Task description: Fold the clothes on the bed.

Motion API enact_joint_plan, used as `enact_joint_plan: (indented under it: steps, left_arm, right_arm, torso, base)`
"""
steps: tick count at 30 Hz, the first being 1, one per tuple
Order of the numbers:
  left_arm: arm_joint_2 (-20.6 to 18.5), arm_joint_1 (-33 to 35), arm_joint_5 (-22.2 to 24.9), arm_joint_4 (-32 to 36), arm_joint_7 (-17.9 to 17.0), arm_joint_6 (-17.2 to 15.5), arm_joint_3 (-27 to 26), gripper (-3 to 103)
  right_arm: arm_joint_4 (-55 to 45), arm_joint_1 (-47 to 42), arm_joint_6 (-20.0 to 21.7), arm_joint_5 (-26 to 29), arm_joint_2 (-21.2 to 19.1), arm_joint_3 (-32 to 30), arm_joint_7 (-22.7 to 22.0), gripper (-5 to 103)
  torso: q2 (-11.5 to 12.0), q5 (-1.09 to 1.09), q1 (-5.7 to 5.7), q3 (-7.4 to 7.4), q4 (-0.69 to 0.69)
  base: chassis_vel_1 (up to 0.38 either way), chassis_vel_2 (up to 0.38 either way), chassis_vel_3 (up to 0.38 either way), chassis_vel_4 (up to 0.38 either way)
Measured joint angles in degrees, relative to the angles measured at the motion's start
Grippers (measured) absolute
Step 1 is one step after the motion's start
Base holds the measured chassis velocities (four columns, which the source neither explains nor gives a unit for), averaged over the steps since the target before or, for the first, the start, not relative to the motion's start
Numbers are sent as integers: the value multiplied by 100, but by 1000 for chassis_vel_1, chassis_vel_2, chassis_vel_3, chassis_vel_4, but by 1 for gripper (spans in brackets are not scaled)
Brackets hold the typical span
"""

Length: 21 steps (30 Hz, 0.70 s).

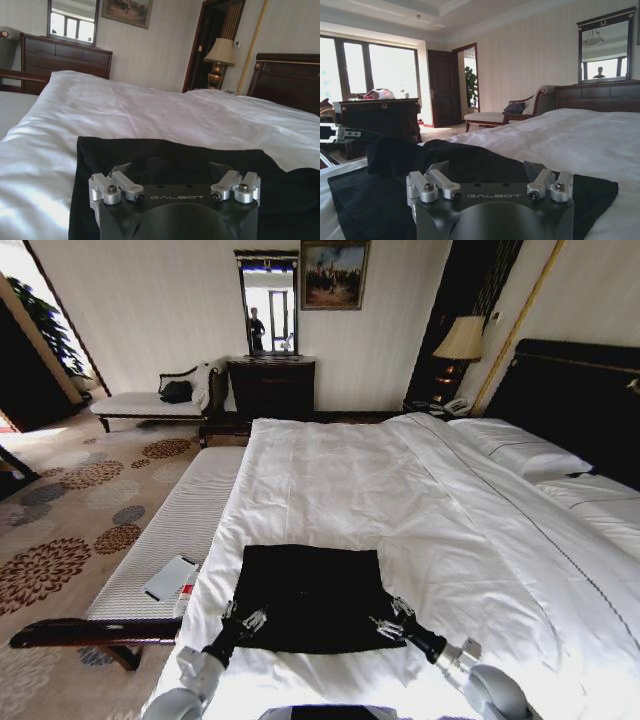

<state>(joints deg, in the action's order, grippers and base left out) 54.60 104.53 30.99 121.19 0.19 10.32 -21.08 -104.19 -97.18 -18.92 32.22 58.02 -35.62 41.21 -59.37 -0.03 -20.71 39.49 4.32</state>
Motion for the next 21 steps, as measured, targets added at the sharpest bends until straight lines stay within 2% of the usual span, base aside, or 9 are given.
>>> enact_joint_plan:
  steps: [4,5,8,10,11,12,15,20,21]
  left_arm:
    - [56,108,343,152,53,4,-332,98]
    - [56,108,343,152,53,4,-332,98]
    - [48,-204,619,136,-76,-181,-533,100]
    - [-28,-784,1021,-4,-343,-419,-605,100]
    - [-28,-784,1021,-4,-343,-419,-605,100]
    - [-82,-1066,1295,-45,-463,-564,-605,100]
    - [-243,-1714,1834,-217,-750,-876,-510,100]
    - [-394,-2267,2085,-594,-950,-1088,-310,100]
    - [-479,-2675,2238,-909,-1034,-1203,-118,100]
  right_arm:
    - [-222,-51,186,352,-101,-210,-337,98]
    - [-222,-51,186,352,-101,-210,-337,98]
    - [-295,93,371,859,-206,-288,-843,100]
    - [-285,257,480,1197,-280,-372,-1144,100]
    - [-285,257,480,1197,-280,-372,-1144,100]
    - [-265,307,513,1257,-306,-424,-1203,100]
    - [-246,328,568,1299,-327,-501,-1299,100]
    - [-228,292,585,1283,-302,-542,-1307,100]
    - [-220,276,592,1245,-271,-555,-1308,100]
  torso:
    - [0,0,0,0,0]
    - [0,0,0,0,0]
    - [0,-1,0,0,0]
    - [0,-1,0,1,-1]
    - [0,-1,0,1,-1]
    - [0,-2,-2,1,3]
    - [0,0,-2,1,1]
    - [0,-1,-1,1,1]
    - [0,-1,-2,2,0]
  base:
    - [0,0,0,0]
    - [0,0,0,0]
    - [0,0,0,0]
    - [0,0,0,0]
    - [0,0,0,0]
    - [0,0,0,0]
    - [0,0,0,0]
    - [0,0,0,0]
    - [0,0,0,0]
